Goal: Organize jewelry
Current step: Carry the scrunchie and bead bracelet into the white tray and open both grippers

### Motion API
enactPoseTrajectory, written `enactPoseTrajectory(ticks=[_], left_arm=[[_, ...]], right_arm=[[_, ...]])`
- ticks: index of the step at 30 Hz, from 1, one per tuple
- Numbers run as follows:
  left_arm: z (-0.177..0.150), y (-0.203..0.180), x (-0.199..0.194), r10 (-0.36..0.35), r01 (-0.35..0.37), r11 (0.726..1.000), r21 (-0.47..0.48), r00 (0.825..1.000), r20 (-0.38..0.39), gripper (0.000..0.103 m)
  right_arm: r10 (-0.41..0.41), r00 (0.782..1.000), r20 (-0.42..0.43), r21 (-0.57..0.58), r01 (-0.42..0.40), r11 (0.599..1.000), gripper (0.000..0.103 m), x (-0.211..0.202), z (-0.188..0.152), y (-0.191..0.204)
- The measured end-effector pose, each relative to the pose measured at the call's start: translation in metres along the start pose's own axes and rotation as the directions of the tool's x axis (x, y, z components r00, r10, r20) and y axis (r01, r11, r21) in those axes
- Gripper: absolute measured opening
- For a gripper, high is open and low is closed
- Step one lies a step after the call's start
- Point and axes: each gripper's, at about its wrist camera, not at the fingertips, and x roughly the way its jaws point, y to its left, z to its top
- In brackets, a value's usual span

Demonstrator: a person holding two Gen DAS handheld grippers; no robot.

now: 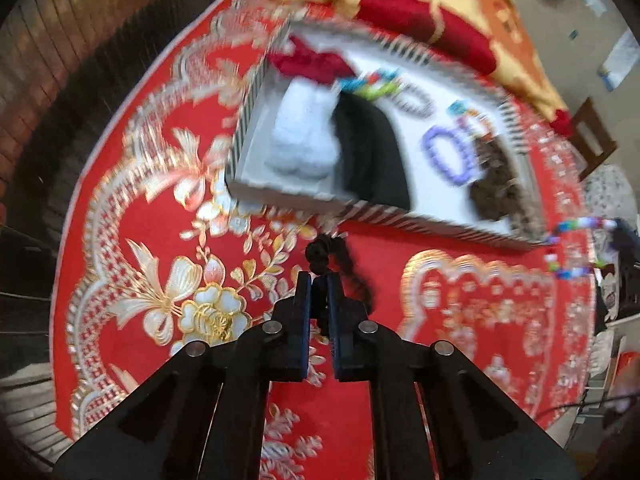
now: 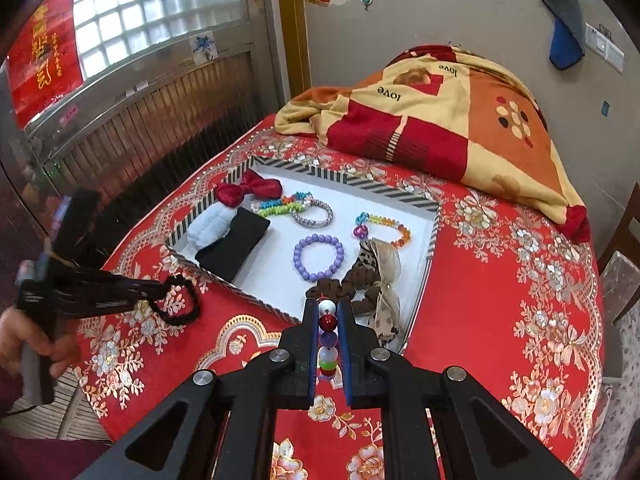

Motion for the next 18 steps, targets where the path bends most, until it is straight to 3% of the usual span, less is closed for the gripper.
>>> enactPoseTrajectory(ticks=[6,9,18], left_arm=[[0.013,-0.021,-0.039,-0.062,0.060,0.998,0.031,0.995,0.079,0.007],[0.027,-0.038,-0.052,-0.062,0.056,0.997,0.059,0.994,0.095,0.007],[0.056,-0.081,-0.039,-0.080,0.069,0.990,0.124,0.993,0.090,0.007]], right_arm=[[0.007,1.000,0.018,-0.006,-0.007,1.000,0.008,-0.002,0.010,0.000],[0.005,1.000,0.022,-0.010,-0.005,1.000,0.009,0.000,0.016,-0.001],[-0.024,1.000,0.012,-0.008,0.024,1.000,0.009,0.015,0.039,-0.011]])
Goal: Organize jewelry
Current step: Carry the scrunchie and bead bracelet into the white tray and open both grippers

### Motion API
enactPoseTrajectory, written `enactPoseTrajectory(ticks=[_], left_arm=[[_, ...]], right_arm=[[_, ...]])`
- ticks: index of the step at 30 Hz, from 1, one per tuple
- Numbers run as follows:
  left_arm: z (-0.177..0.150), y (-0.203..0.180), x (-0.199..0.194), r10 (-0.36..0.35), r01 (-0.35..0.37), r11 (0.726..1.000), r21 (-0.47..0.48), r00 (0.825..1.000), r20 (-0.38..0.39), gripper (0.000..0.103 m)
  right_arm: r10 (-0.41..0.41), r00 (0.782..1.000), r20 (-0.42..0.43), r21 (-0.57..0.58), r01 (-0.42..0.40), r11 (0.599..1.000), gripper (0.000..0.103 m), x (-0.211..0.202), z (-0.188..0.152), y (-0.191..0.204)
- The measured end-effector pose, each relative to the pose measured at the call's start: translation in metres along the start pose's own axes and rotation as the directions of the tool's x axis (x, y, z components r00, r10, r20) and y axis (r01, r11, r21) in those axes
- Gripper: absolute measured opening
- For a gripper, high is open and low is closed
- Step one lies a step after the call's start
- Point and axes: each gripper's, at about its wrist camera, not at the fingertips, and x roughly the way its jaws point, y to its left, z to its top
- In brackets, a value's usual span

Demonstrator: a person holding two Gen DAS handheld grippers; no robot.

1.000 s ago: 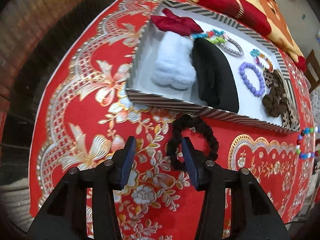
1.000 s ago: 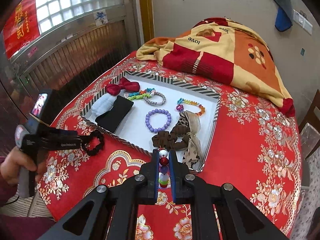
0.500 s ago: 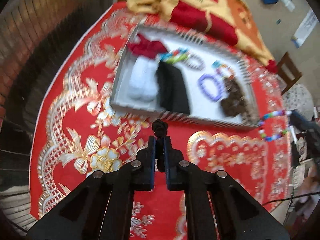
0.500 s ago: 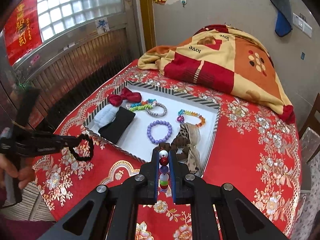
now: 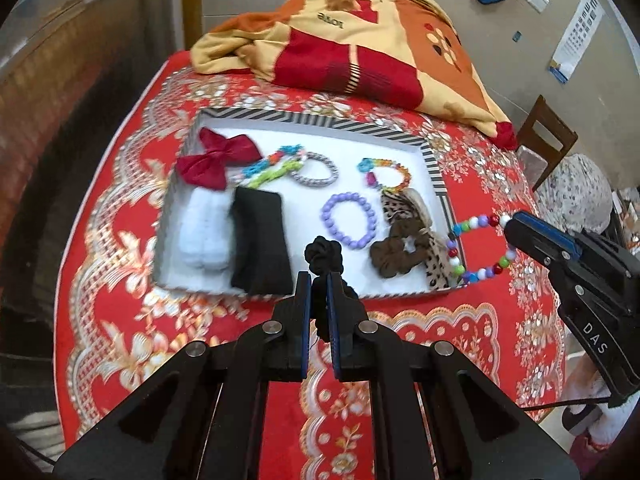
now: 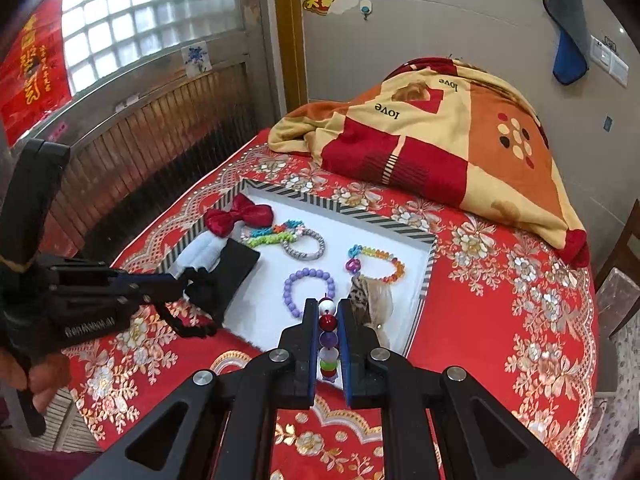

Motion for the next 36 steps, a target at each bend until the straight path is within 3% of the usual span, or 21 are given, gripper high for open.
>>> enactPoseTrajectory(ticks=[10,21,25,30,36], left_arm=[[0.024,-0.011,0.046,-0.024,0.025,1.000,0.013,0.998,-0.054,0.007],[0.031,0.018,0.091,0.016,-0.022,0.999,-0.040,0.990,-0.141,0.006],[0.029,0.027,0.099,0.016,-0.026,0.998,-0.059,0.987,-0.157,0.007],[0.026,0.029,0.103,0.026,-0.035,0.998,-0.059,0.987,-0.158,0.007],[0.027,0.026,0.107,0.050,-0.059,0.997,-0.056,0.989,-0.142,0.008]], right_arm=[[0.001,0.999,-0.036,0.013,0.000,1.000,0.009,0.035,0.027,-0.007],[0.093,0.992,-0.087,0.013,-0.092,0.996,0.009,0.100,0.058,0.010],[0.125,0.986,-0.113,0.064,-0.119,0.991,0.009,0.130,0.064,0.000],[0.109,0.976,-0.190,0.152,-0.080,0.985,0.009,0.171,0.055,-0.029],[0.085,0.973,-0.216,0.209,-0.039,0.977,0.009,0.183,0.044,-0.048]])
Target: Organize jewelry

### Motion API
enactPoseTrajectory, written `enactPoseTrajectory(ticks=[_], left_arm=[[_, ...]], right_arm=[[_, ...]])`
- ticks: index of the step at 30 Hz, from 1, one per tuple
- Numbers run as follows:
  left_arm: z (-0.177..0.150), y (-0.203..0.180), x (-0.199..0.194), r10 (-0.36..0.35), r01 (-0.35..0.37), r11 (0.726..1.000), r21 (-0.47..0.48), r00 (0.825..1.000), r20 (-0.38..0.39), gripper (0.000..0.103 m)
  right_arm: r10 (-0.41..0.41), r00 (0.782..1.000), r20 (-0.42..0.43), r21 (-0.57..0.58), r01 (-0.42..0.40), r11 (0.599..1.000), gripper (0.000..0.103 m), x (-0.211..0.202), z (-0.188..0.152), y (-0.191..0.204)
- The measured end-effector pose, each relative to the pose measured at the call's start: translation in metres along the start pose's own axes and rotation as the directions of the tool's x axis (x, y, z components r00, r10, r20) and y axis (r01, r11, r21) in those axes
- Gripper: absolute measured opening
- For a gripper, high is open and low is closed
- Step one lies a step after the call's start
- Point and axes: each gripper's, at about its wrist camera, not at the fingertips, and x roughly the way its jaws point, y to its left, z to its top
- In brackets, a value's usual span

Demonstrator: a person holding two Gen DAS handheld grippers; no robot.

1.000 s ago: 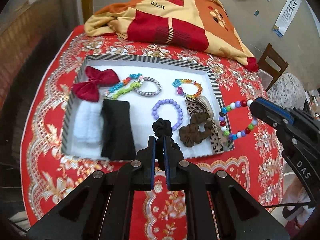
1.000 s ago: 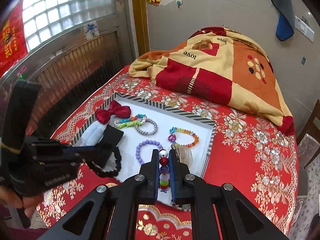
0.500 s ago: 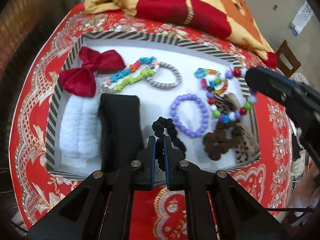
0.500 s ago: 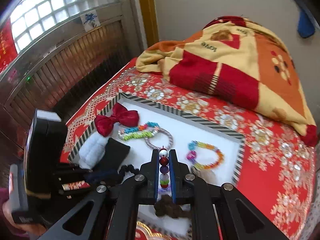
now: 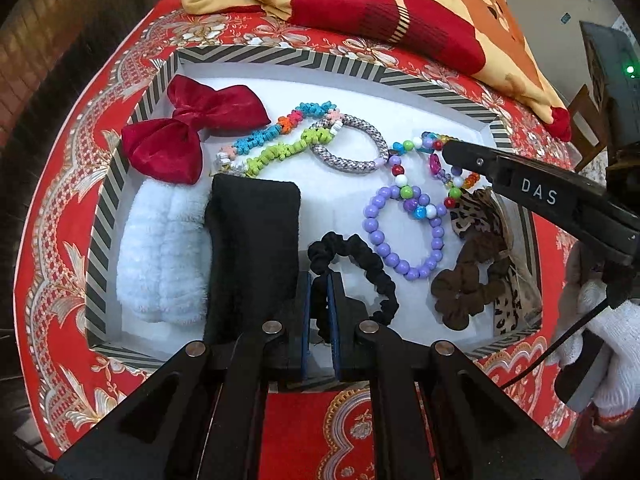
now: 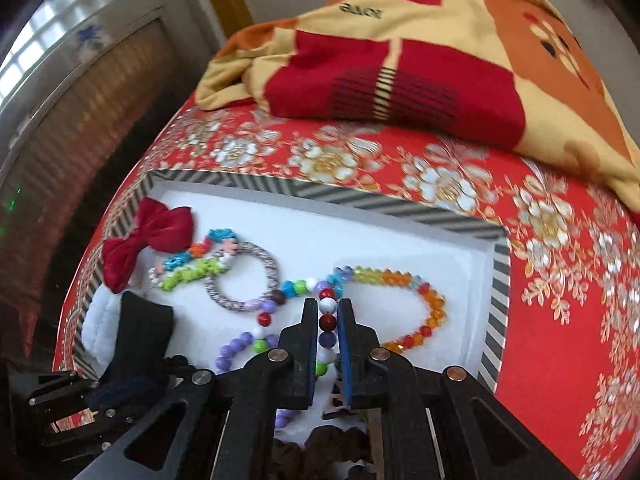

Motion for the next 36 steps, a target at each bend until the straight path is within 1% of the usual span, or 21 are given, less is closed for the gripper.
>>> enactPoseTrajectory(ticks=[1,2,3,4,5,6,9,14,16,19,20,21,27,36], left_arm=[[0.000,-0.001,0.000,0.003,-0.003,1.000,0.000,1.000,0.000,0.010],[0.000,-0.002,0.000,0.004,-0.004,1.000,0.000,1.000,0.001,0.017],[-0.001,-0.004,0.000,0.001,-0.001,1.000,0.002,1.000,0.003,0.028],[-0.001,-0.005,-0.001,-0.004,0.004,1.000,0.003,1.000,0.006,0.034],[-0.001,-0.007,-0.002,-0.007,0.007,1.000,0.005,1.000,0.012,0.043],[-0.002,-0.009,-0.004,-0.003,0.003,1.000,0.008,1.000,0.022,0.047],[-0.005,-0.013,-0.011,0.021,-0.021,1.000,0.021,0.999,0.045,0.050],[-0.013,-0.013,-0.026,0.052,-0.053,0.998,0.016,0.995,0.080,0.050],[-0.016,-0.012,-0.033,0.077,-0.079,0.997,0.017,0.992,0.097,0.050],[-0.020,-0.009,-0.044,0.100,-0.103,0.995,0.016,0.988,0.119,0.050],[-0.022,-0.008,-0.047,0.102,-0.104,0.994,0.015,0.987,0.124,0.050],[-0.024,-0.007,-0.051,0.104,-0.107,0.994,0.013,0.986,0.131,0.050],[-0.039,-0.005,-0.070,0.125,-0.126,0.992,-0.004,0.979,0.162,0.050],[-0.059,-0.008,-0.099,0.153,-0.152,0.988,-0.021,0.961,0.229,0.050]], right_arm=[[0.008,1.000,0.004,0.006,-0.008,1.000,0.009,-0.001,-0.001,-0.001],[0.011,1.000,0.009,0.009,-0.011,1.000,0.012,-0.004,-0.002,-0.001],[0.008,1.000,0.016,0.010,-0.008,1.000,0.016,-0.007,-0.004,-0.001],[0.006,1.000,0.026,0.011,-0.007,1.000,0.020,-0.012,-0.006,0.000],[0.010,0.999,0.039,0.013,-0.011,1.000,0.026,-0.018,-0.008,0.001],[0.016,0.999,0.050,0.015,-0.017,1.000,0.027,-0.024,-0.011,0.002],[0.010,0.997,0.076,0.009,-0.011,1.000,0.028,-0.041,-0.021,0.007],[0.009,0.992,0.128,0.025,-0.012,1.000,0.030,-0.071,-0.046,0.011],[0.002,0.990,0.141,0.027,-0.006,1.000,0.030,-0.081,-0.057,0.014],[0.005,0.987,0.159,0.040,-0.011,0.999,0.034,-0.094,-0.073,0.019],[0.003,0.987,0.162,0.043,-0.010,0.999,0.037,-0.097,-0.078,0.021],[0.002,0.986,0.164,0.045,-0.010,0.999,0.038,-0.099,-0.082,0.022],[-0.004,0.985,0.174,0.058,-0.007,0.998,0.038,-0.112,-0.108,0.033],[-0.004,0.980,0.201,0.078,-0.011,0.997,0.040,-0.134,-0.124,0.043]])
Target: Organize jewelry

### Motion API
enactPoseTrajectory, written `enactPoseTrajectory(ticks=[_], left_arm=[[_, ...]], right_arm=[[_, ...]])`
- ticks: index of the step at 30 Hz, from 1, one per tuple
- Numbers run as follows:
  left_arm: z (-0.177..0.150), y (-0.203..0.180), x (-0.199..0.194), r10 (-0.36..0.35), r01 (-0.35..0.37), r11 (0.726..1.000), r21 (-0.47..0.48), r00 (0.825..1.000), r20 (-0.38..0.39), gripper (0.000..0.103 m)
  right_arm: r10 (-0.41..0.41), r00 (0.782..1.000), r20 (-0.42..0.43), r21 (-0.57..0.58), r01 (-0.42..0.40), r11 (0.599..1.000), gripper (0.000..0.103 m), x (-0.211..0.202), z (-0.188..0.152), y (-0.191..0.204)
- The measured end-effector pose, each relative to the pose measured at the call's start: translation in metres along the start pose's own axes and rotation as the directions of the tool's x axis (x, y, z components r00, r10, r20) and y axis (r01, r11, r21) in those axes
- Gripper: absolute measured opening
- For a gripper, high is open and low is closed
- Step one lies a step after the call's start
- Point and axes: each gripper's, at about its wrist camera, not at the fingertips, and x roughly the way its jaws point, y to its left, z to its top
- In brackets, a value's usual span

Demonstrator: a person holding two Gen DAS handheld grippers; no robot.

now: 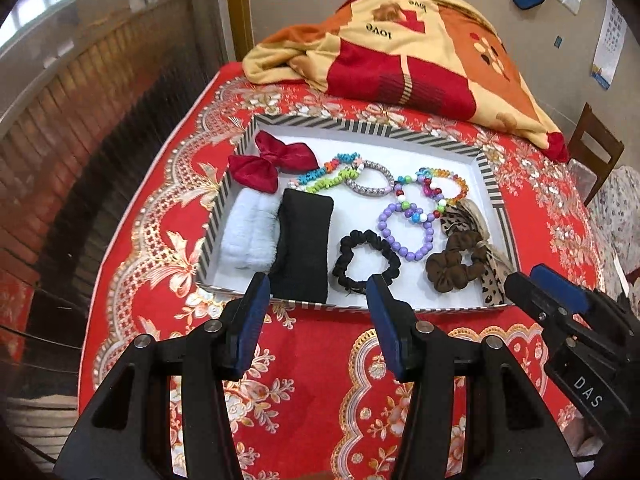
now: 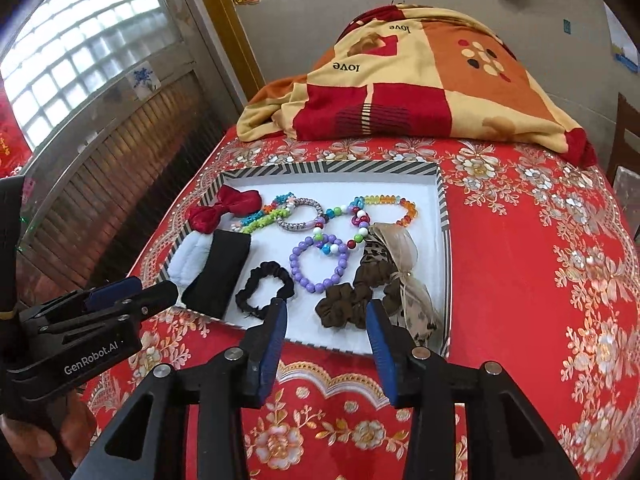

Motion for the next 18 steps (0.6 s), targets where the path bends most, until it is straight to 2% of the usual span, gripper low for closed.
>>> enactPoseTrajectory(ticks=[7,11,18], left_arm=[[-0.008,0.001,-0.018,0.007,-0.007,1.000,-0.013,1.000,0.027,0.050],[-0.011,0.001,-0.024,0.013,-0.013,1.000,-0.017,0.999,0.037,0.050],[-0.014,0.000,-0.032,0.019,-0.018,1.000,-0.021,0.998,0.053,0.050]], right_arm=[[-0.003,1.000,0.021,-0.020,0.004,1.000,0.042,-0.017,-0.003,0.007],[-0.002,1.000,0.022,-0.025,0.002,1.000,0.055,-0.021,-0.005,0.008],[0.001,1.000,0.026,-0.045,0.000,0.999,0.056,-0.027,-0.007,0.012]])
